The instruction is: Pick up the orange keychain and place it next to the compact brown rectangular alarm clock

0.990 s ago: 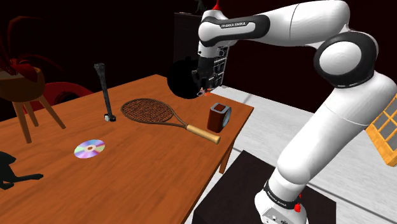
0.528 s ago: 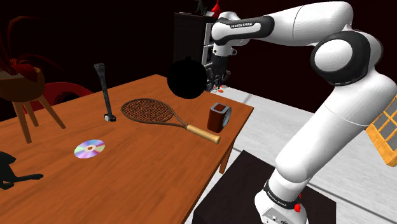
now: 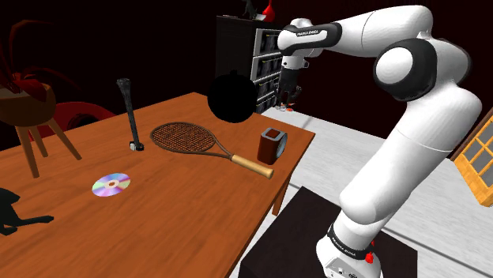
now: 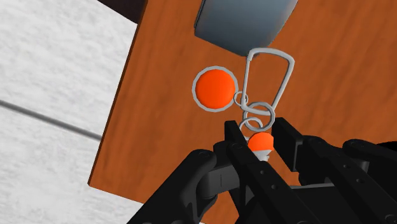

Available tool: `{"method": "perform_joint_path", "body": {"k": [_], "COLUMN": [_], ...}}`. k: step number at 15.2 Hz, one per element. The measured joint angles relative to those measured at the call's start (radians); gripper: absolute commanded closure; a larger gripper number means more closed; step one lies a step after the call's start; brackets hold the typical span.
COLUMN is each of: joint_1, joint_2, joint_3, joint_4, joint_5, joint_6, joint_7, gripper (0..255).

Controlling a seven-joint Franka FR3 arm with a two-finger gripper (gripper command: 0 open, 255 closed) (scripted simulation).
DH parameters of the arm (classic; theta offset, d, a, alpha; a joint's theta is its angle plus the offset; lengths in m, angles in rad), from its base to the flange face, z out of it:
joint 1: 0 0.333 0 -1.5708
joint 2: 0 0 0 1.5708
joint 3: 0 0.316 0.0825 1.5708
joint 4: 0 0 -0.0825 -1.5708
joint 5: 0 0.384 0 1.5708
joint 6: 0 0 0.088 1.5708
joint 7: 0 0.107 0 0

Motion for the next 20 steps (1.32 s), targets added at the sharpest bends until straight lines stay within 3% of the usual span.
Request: {"method": "perform_joint_path", "body": {"k": [4,20], "joint_1": [-0.040,-0.048], "joint_2": [0.049,0.084], "joint_3": [-0.046,-0.054], "joint_4": [0.053,-0.112], "joint_5": [0.004,0.011], "joint_6": [-0.005,0.193], "joint_7": [-0.088,-0.108], "gripper": [255,255]}}
